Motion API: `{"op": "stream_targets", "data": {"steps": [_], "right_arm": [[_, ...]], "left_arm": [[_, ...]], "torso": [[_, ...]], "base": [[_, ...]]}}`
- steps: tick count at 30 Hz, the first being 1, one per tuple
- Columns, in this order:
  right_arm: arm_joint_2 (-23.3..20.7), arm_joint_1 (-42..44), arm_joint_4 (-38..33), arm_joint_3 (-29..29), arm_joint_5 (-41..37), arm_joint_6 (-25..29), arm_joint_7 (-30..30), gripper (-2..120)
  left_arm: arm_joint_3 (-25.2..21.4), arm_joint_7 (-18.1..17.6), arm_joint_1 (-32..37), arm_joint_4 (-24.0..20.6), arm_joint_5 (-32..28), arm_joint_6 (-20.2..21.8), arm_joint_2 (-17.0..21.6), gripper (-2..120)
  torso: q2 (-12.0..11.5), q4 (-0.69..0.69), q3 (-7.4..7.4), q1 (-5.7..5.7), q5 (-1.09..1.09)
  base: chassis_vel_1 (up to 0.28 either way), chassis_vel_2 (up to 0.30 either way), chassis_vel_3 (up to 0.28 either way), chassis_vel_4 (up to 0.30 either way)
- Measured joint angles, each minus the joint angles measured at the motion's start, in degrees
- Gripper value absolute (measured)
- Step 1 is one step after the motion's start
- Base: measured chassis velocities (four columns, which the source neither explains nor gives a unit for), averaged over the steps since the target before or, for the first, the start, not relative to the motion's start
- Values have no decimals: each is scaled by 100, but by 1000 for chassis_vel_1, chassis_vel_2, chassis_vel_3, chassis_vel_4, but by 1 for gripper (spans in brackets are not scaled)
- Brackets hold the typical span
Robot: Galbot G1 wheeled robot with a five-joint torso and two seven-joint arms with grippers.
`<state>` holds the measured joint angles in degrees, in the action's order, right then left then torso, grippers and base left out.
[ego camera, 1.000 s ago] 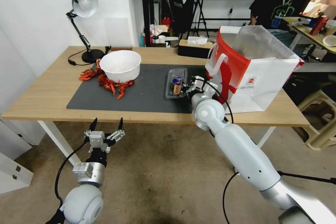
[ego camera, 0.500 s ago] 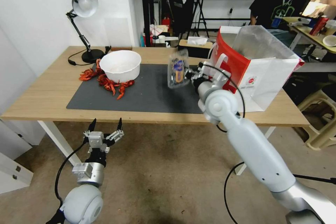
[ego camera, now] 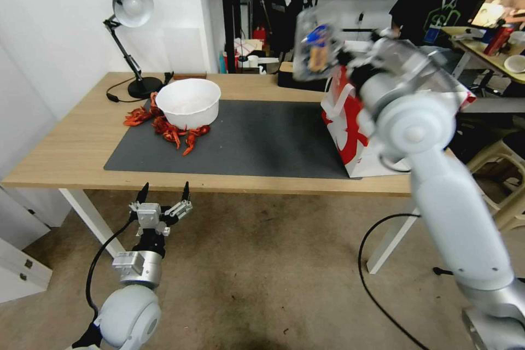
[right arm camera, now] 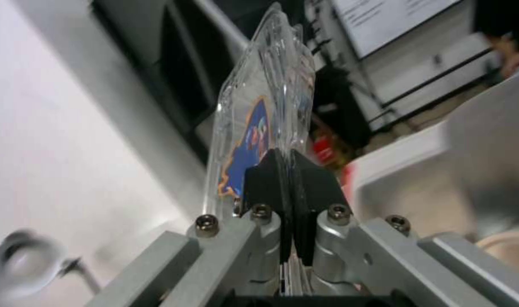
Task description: Close the takeout container lid, then place the container into the takeout bag.
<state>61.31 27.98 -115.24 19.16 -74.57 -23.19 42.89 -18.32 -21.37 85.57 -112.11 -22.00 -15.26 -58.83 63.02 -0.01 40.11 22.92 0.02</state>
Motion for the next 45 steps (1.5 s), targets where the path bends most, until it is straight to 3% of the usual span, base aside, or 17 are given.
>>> {"op": "stream_targets", "data": {"steps": [11, 21, 24, 28, 31, 35, 38, 45], "right_arm": [[-350, 450, 190, 490, 490, -335, 325, 2], [-340, 594, 300, 560, 780, -464, 384, 37], [-334, 594, 256, 581, 730, -271, 208, 47], [-342, 637, 119, 607, 545, 291, -485, 61], [-439, 929, -182, 553, 493, 914, -1623, 76], [-532, 1241, -415, 435, 597, 1118, -2208, 88], [-655, 1900, -783, 236, 1115, 1359, -3083, 98], [-731, 2707, -1135, 44, 2368, 1621, -3914, 100]], "left_arm": [[52, -3, -54, 34, 45, -30, -25, 100], [67, -3, -77, 35, 53, -41, -27, 100], [67, -4, -82, 33, 53, -41, -25, 100], [65, -5, -83, 25, 53, -41, -21, 100], [58, -8, -65, 14, 54, -47, -32, 100], [54, -9, -47, 2, 58, -48, -40, 100], [42, -9, -29, -13, 63, -51, -52, 100], [28, -9, -8, -27, 71, -52, -63, 100]], "torso": [[0, 0, 0, 0, 1], [0, 1, 0, 0, -2], [0, 1, 0, 0, -1], [0, 1, 0, 0, -3], [0, 1, 0, 0, -2], [0, 1, 0, -1, -2], [0, 1, 0, -1, -1], [1, 1, 0, -2, -1]], "base": [[0, 0, 0, 0], [0, 0, 0, 0], [0, 0, 0, 0], [0, 0, 0, 0], [0, 0, 0, 0], [0, 0, 0, 0], [0, 0, 0, 0], [0, 0, 0, 0]]}}
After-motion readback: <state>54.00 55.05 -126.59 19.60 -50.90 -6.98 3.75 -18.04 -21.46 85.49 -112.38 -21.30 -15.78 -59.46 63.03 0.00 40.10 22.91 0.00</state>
